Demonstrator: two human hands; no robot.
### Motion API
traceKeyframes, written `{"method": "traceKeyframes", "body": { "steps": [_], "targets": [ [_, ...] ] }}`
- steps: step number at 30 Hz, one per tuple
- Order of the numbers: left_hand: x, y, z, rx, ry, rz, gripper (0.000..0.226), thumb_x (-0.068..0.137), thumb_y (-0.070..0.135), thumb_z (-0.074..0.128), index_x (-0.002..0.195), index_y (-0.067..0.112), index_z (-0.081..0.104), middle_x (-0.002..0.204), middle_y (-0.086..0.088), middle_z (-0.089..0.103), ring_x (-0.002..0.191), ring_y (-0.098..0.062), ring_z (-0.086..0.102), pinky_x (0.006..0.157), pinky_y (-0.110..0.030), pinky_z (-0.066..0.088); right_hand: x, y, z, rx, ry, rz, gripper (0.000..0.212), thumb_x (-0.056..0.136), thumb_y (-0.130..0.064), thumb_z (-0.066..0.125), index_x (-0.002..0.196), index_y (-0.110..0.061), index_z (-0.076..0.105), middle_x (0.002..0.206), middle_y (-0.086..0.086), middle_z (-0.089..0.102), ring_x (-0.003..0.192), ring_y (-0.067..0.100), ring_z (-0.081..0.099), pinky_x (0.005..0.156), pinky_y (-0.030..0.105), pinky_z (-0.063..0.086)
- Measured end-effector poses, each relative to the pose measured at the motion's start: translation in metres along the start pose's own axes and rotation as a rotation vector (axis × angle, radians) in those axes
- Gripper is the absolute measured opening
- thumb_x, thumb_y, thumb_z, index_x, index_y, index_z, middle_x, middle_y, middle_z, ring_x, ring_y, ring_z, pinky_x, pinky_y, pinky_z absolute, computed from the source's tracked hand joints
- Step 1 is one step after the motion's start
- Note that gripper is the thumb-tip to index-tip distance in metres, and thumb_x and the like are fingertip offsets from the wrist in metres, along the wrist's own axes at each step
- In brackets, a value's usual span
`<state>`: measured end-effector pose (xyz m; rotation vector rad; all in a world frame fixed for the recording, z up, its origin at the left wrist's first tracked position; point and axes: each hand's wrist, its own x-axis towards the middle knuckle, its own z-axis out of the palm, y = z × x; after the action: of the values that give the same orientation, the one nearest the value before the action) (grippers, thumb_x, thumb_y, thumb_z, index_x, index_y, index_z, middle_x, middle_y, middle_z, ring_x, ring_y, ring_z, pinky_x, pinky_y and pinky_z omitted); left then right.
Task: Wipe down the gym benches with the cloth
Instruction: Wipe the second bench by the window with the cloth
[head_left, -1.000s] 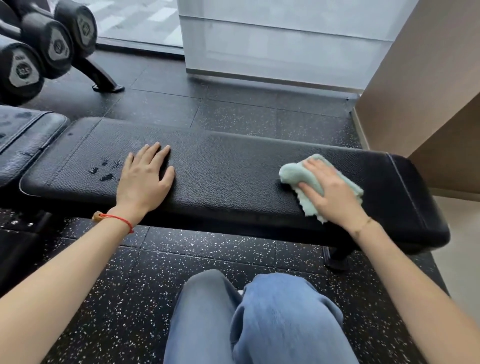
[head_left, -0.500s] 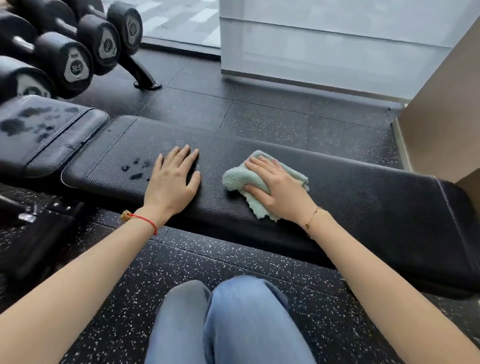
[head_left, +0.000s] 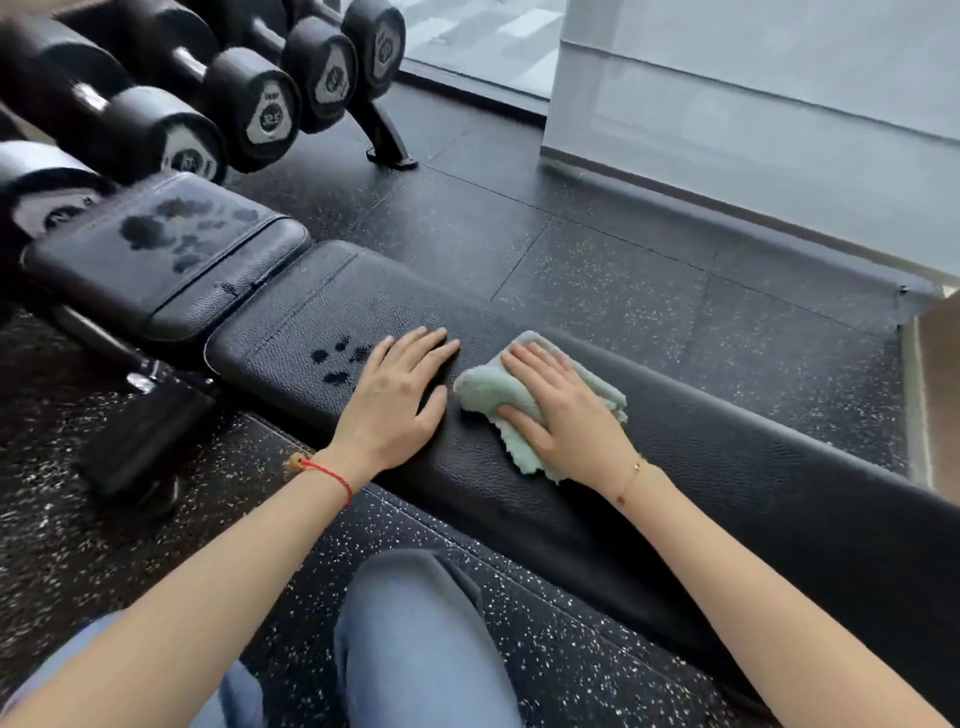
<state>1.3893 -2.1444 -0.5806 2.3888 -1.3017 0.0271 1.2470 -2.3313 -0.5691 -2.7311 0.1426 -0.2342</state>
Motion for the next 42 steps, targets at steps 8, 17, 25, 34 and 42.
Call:
{"method": "traceKeyframes", "body": {
  "steps": [8,17,25,34,42],
  "targets": [
    [-0.005,-0.059,-0.038,0.024,0.091,-0.010,0.045,0.090,0.016,0.053,0.135,0.010,0.054,0.144,-0.009,0.049,0.137,-0.027,0.040,0.117,-0.045,0.027,0.078,-0.059,0.039,-0.070,0.035,0.078,0.064,0.100,-0.041,0.045,0.151,-0.008,0.028,0.160,0.009,0.023,0.151,0.023,0.012,0.123,0.035,-0.002],
    [0.000,-0.156,-0.066,0.105,-0.019,0.070,0.060,0.090,0.035,0.039,0.145,0.013,0.043,0.152,-0.011,0.040,0.143,-0.027,0.031,0.120,-0.047,0.018,0.014,-0.052,0.032,-0.064,0.200,0.328,0.060,0.098,-0.043,0.050,0.148,-0.012,0.038,0.157,0.007,0.032,0.149,0.018,0.018,0.124,0.032,0.007],
    [-0.002,-0.167,-0.059,0.036,-0.002,0.102,0.061,0.090,0.038,0.036,0.145,0.014,0.044,0.154,-0.012,0.037,0.143,-0.029,0.031,0.121,-0.042,0.015,0.069,-0.140,0.083,-0.072,0.133,0.209,0.063,0.098,-0.045,0.049,0.150,-0.013,0.034,0.159,0.007,0.028,0.150,0.021,0.016,0.124,0.037,0.004],
    [0.000,-0.171,-0.055,0.051,0.038,0.118,0.061,0.088,0.040,0.035,0.142,0.013,0.047,0.151,-0.014,0.040,0.141,-0.029,0.034,0.120,-0.044,0.018,-0.010,-0.149,0.072,-0.318,0.139,0.209,0.082,0.086,-0.052,0.064,0.149,-0.008,0.034,0.156,0.008,0.032,0.148,0.025,0.024,0.124,0.042,0.012],
    [0.000,-0.175,-0.051,0.064,0.039,0.124,0.063,0.089,0.042,0.032,0.146,0.016,0.042,0.155,-0.011,0.035,0.145,-0.026,0.029,0.121,-0.042,0.016,0.011,-0.158,0.096,-0.391,0.225,0.100,0.079,0.087,-0.052,0.064,0.148,-0.011,0.038,0.155,0.007,0.036,0.146,0.024,0.030,0.121,0.044,0.021]
  ]
}}
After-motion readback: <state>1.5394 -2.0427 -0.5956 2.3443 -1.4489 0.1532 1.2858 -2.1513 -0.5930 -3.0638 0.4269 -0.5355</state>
